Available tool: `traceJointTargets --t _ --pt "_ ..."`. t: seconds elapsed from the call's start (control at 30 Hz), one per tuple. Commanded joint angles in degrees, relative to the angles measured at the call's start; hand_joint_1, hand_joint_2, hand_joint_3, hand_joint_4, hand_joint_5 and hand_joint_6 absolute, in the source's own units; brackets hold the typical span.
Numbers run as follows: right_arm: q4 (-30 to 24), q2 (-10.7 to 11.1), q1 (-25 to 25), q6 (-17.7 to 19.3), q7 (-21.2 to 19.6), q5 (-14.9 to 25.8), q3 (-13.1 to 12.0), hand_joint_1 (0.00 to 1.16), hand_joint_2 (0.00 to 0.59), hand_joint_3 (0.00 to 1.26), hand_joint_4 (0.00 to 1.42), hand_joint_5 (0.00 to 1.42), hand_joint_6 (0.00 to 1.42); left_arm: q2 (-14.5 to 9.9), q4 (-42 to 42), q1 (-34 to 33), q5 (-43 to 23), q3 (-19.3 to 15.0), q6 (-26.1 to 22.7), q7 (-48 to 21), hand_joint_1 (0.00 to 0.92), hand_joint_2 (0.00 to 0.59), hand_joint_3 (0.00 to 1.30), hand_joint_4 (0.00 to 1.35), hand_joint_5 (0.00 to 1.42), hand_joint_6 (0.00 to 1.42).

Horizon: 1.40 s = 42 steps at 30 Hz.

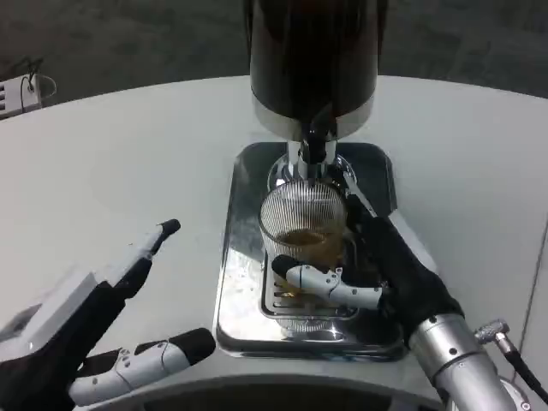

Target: Grasp the cup under the faucet to collect the drink, then remove the cup.

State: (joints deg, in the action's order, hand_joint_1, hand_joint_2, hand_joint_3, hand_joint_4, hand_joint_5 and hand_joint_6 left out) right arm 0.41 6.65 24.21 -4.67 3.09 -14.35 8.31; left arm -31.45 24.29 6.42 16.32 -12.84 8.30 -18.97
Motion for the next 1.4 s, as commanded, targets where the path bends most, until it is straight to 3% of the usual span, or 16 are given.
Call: traceJointTargets --t 0.03,0.33,0.8,1.17,1.4 --pt "2.09 -1.2 0.64 1.64 -1.78 -0.57 0.49 0.79 0.203 0.0 0.04 0.11 0.0 -0.26 1.43 1.14 0.76 0.76 -0.53 -0.25 0.0 0.052 0.01 0.0 0.0 0.07" --pt "4.43 -2.63 1.22 2.92 -5.68 -1.99 0.53 0.8 0.198 0.0 0.04 0.11 0.0 -0.74 3.4 1.06 1.41 1.42 -3.07 -1.07 0.0 0.054 0.02 0.0 0.0 0.08" --pt "7.34 -4.97 2.62 3.9 -8.16 -2.18 1.14 0.8 0.197 0.0 0.04 0.12 0.0 -0.72 5.69 1.98 2.59 3.33 -7.27 -3.03 0.0 0.055 0.02 0.0 0.0 0.08" --pt "9.91 -6.71 3.73 6.25 -9.7 -2.21 1.6 0.81 0.201 0.0 0.09 0.19 0.0 -0.84 7.21 3.41 2.91 3.75 -8.83 -4.13 0.0 0.055 0.02 0.0 0.0 0.08" --pt "12.24 -7.97 4.48 7.53 -12.74 -3.51 2.01 0.82 0.201 0.01 0.13 0.25 0.0 -0.82 8.18 4.05 2.94 4.0 -10.04 -4.83 0.0 0.055 0.02 0.0 0.0 0.08"
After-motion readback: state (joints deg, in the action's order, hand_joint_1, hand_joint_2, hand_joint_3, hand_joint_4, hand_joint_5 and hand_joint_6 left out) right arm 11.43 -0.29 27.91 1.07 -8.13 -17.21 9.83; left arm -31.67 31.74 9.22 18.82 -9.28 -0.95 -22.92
